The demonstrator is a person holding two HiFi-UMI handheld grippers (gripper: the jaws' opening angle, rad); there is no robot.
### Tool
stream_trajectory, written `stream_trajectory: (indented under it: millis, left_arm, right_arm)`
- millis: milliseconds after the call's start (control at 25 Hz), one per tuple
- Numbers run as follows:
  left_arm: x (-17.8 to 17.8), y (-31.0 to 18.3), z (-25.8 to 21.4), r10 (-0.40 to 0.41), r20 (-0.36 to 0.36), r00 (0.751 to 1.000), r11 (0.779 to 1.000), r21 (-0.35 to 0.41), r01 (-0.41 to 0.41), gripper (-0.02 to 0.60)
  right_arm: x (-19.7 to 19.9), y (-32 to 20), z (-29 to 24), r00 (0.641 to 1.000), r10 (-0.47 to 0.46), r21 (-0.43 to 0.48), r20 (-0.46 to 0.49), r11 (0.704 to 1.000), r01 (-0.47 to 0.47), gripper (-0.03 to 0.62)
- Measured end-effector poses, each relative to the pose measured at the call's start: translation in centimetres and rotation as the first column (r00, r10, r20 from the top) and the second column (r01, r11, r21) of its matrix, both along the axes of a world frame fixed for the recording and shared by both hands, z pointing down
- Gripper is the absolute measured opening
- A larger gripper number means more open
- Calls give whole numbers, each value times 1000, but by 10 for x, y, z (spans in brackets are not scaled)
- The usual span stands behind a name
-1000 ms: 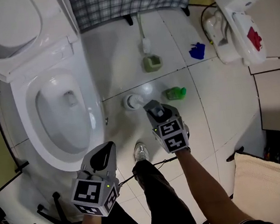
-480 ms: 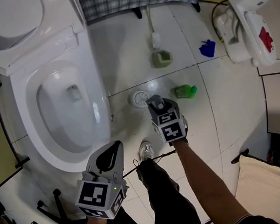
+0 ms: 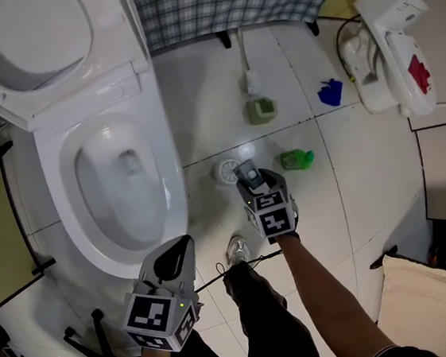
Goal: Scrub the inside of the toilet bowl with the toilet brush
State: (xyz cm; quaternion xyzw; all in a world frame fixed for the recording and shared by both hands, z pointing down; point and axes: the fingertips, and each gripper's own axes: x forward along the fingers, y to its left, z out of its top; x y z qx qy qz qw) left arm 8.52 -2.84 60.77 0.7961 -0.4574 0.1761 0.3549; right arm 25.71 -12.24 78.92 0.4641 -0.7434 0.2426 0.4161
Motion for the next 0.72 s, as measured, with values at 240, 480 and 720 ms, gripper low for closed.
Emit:
stream_trajectory:
  millis: [240,480,720]
  left_arm:
    - [-20,-3,-28,-23,-14,1000,999,21,24,-8]
    - [-44,-15,-82,-29,-7,1000,993,111,29,-8]
    - [-79,-28,-165,-59,-6,998,973,225,58,-8]
  right_arm:
    - [-9,13,-66,998,28,60,64,998,-32,282]
    - [-69,31,-192,945,-68,200,320,980,3,282]
    - [-134,23,-349,863,-228,399,450,916,33,168]
